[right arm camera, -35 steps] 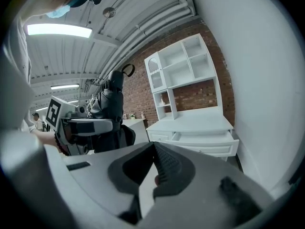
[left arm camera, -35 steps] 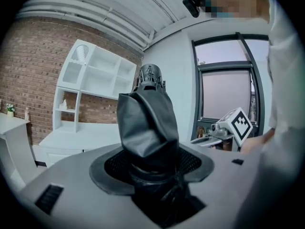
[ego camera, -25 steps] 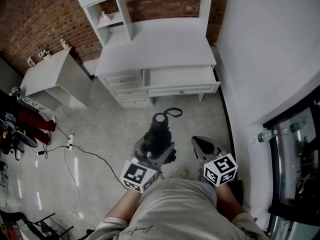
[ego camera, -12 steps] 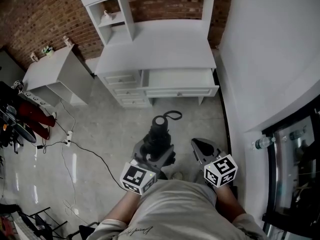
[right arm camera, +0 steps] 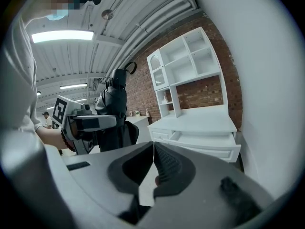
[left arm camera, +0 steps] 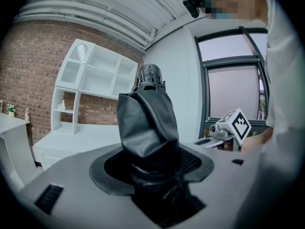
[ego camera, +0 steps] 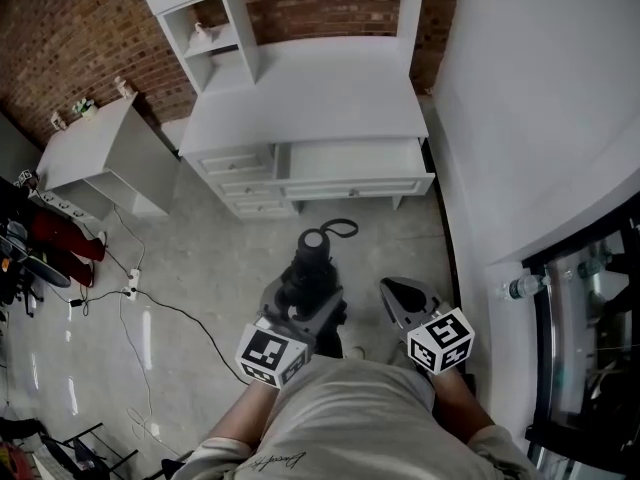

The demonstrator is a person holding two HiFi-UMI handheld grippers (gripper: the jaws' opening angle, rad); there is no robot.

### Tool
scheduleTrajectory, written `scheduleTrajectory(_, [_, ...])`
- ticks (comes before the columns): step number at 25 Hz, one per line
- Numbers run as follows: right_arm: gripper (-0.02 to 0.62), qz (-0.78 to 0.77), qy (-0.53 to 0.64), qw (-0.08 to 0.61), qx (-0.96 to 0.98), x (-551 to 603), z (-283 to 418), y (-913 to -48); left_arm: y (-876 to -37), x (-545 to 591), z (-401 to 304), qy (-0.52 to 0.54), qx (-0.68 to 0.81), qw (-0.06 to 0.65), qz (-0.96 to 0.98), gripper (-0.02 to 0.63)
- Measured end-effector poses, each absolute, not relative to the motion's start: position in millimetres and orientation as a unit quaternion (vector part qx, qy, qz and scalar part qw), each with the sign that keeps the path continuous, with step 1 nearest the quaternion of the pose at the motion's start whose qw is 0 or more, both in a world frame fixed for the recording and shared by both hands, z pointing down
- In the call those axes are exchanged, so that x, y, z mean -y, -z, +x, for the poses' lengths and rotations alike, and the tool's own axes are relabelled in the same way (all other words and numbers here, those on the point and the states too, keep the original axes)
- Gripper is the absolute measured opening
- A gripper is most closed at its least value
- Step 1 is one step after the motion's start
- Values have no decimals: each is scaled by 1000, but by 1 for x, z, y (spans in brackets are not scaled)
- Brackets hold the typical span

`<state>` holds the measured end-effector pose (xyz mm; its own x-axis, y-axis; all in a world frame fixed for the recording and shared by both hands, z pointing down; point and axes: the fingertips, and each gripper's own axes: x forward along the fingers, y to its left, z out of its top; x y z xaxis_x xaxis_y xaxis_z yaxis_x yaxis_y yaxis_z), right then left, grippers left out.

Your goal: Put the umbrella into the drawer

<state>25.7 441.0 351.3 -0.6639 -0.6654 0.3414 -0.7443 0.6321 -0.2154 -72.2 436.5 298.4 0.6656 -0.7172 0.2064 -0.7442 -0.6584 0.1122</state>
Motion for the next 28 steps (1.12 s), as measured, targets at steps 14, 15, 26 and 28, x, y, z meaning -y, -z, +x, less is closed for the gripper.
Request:
scheduleTrajectory(14, [28,411,-163,123,888,-299,8,-355,-300,-285,-93,-57,388,82,916,276])
scheduleTrajectory(15, [28,411,-165,125,888,-287,7,-356,-300,-272,-93,-55,387,83,917,276])
scheduleTrajectory(26, [28,419,-174,130,882,-159,-19,-347,-295,-146,-115,-56,377,99,919,276])
scheduleTrajectory(28, [28,422,-175,127,880,-137,-25,-342,-291,-125,-121,-56,374,100,920,276])
